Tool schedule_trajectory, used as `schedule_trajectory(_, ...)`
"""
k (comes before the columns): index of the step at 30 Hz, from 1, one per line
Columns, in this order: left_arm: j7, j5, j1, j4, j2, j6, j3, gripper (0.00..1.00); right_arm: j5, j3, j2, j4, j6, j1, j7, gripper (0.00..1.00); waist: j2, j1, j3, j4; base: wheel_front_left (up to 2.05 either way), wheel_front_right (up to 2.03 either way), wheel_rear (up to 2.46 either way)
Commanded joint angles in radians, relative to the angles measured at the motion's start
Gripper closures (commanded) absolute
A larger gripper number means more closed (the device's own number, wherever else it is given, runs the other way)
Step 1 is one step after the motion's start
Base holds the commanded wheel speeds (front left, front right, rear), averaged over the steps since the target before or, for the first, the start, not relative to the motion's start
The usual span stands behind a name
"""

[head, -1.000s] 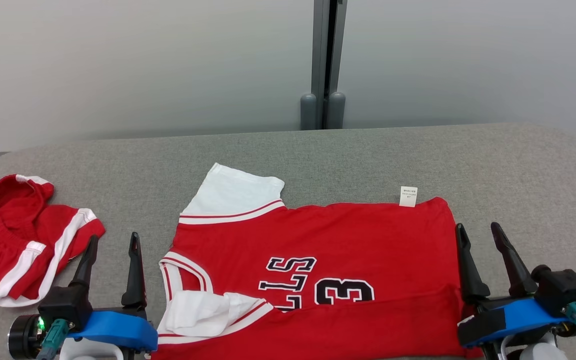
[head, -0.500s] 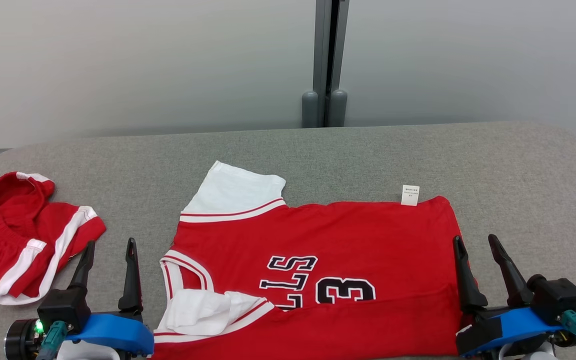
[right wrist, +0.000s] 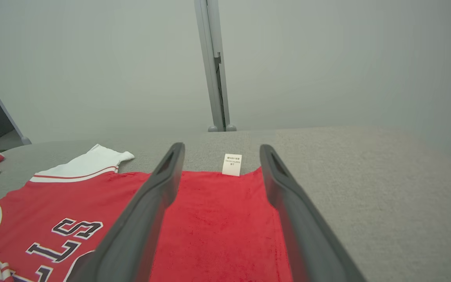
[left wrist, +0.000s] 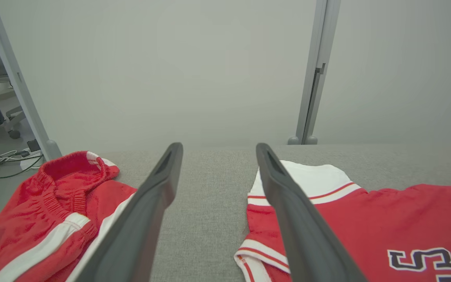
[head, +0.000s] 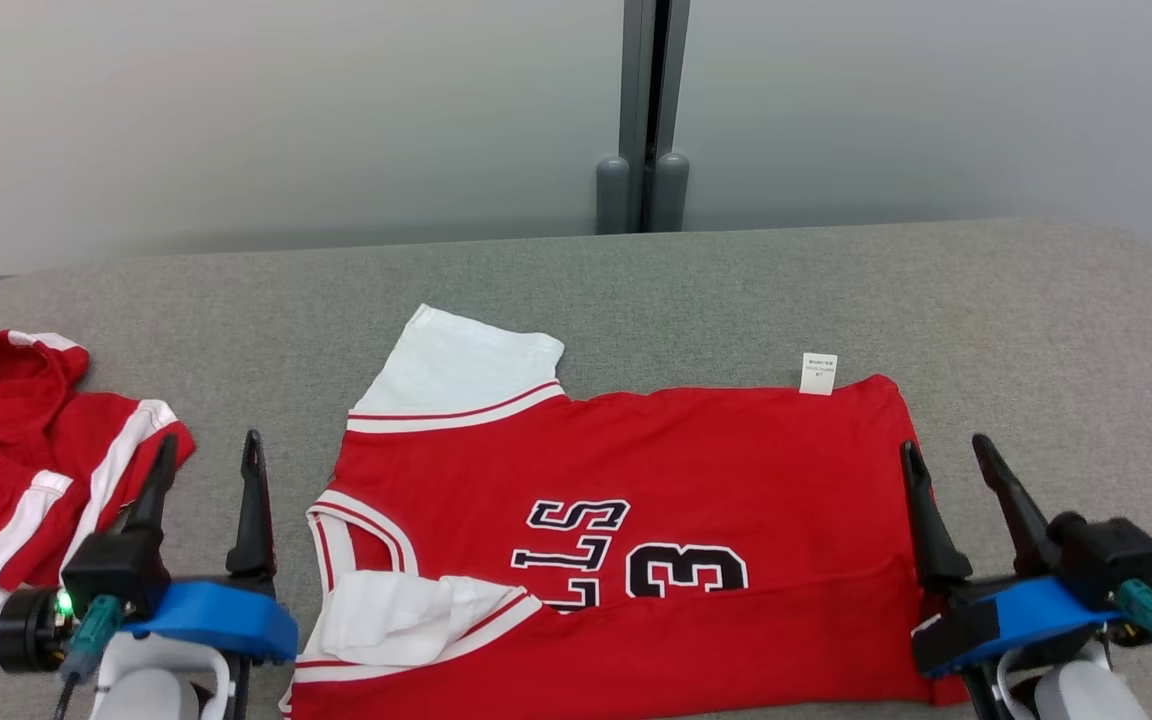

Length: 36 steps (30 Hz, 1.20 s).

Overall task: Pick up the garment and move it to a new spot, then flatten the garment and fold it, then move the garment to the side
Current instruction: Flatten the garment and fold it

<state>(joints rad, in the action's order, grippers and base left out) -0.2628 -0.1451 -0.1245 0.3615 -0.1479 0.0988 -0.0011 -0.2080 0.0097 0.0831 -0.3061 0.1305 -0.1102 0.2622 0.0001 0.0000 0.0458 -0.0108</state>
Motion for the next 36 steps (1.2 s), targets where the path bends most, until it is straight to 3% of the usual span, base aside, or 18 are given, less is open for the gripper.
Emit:
schedule_trajectory(1, -0.003, 0.007, -0.041, 0.003, -0.009, 0.006, -0.001, 0.0, 0.01, 0.008, 0.016, -0.001, 0.0, -0.038, 0.004, 0.0, -0.0001, 0.0, 0.01, -0.001, 0.0, 0.0, 0.0)
schedule_trajectory(8, -0.003, -0.009, -0.272, 0.061, -0.052, 0.025, -0.045, 0.0, 0.027, 0.014, 0.079, -0.04, 0.0, -0.188, -0.001, 0.0, -0.0001, 0.0, 0.058, 0.005, 0.0, 0.0, 0.0)
schedule_trajectory(15, 0.024, -0.042, -0.507, 0.17, -0.109, 0.035, -0.16, 0.0, 0.033, 0.034, 0.133, -0.114, 0.0, -0.354, -0.066, 0.0, -0.0001, 0.0, 0.15, -0.025, 0.0, 0.0, 0.0)
schedule_trajectory(25, 0.129, -0.229, -0.772, 0.319, -0.203, 0.032, -0.366, 0.0, 0.021, 0.075, 0.155, -0.208, 0.0, -0.527, -0.176, 0.0, -0.0001, 0.0, 0.305, -0.081, 0.0, 0.0, 0.0)
schedule_trajectory(36, 0.217, -0.436, -0.893, 0.48, -0.266, 0.032, -0.602, 0.0, 0.008, 0.111, 0.138, -0.271, 0.0, -0.604, -0.142, 0.0, -0.0001, 0.0, 0.404, -0.117, 0.0, 0.0, 0.0)
